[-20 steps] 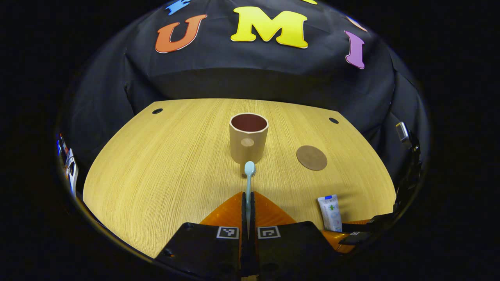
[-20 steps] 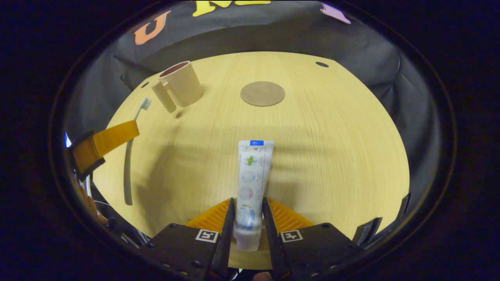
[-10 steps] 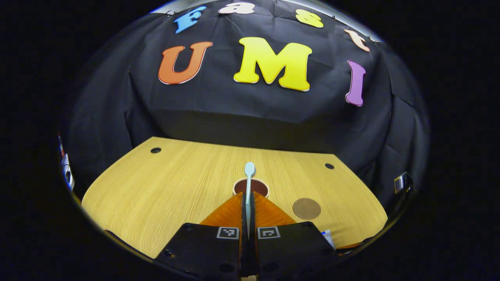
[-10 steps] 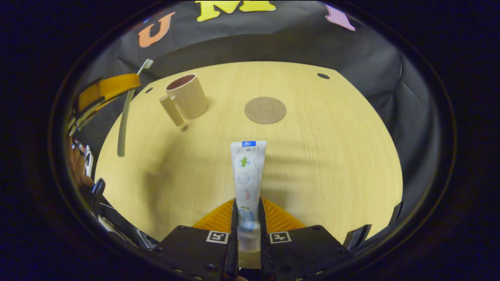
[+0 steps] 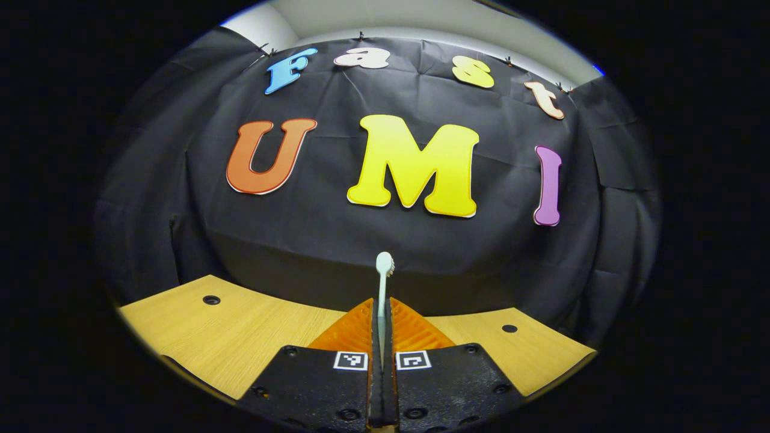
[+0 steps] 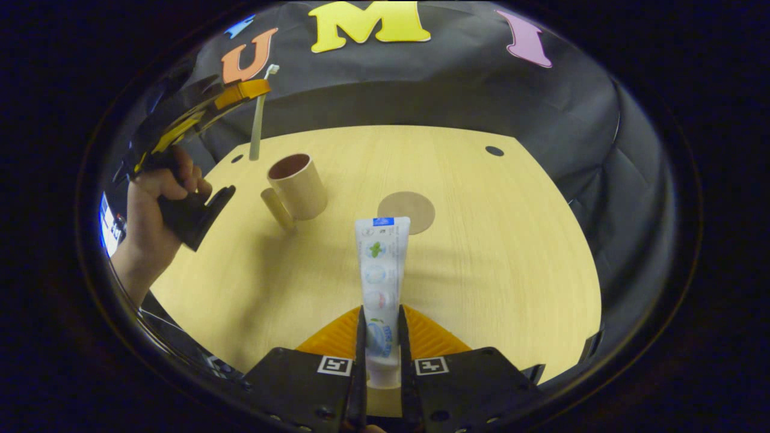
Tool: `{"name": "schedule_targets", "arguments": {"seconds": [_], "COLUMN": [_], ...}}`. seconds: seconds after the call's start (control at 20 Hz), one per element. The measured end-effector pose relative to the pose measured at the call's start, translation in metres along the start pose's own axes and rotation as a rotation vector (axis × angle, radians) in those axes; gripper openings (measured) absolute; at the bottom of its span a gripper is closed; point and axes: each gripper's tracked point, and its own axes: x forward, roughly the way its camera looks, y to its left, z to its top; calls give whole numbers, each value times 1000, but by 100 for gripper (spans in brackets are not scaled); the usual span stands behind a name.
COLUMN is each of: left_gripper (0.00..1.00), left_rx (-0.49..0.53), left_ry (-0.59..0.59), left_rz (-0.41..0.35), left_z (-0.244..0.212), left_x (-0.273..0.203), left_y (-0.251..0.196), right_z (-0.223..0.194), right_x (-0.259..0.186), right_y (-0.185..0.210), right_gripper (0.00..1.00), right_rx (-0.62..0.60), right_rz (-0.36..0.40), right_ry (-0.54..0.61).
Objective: Put the toothbrush and toothpaste on the desktop into the cup, then pick up the cup and place it on the coaster on the desktop.
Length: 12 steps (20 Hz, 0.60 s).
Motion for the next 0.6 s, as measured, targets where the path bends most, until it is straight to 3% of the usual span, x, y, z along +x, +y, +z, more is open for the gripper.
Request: {"name": "schedule_targets", "arguments": {"seconds": [0.6], "left_gripper": [6], "left_rx": [-35], "left_ry": [74], "left_rz": [-1], "left_z": [-43], "left_x": [19], "left_y": [1], "right_z": [-3], "right_x": [11], "right_y": [-6], "right_gripper": [23], "right_rx": [25], "right_rz": [1], "right_ry": [28]}}
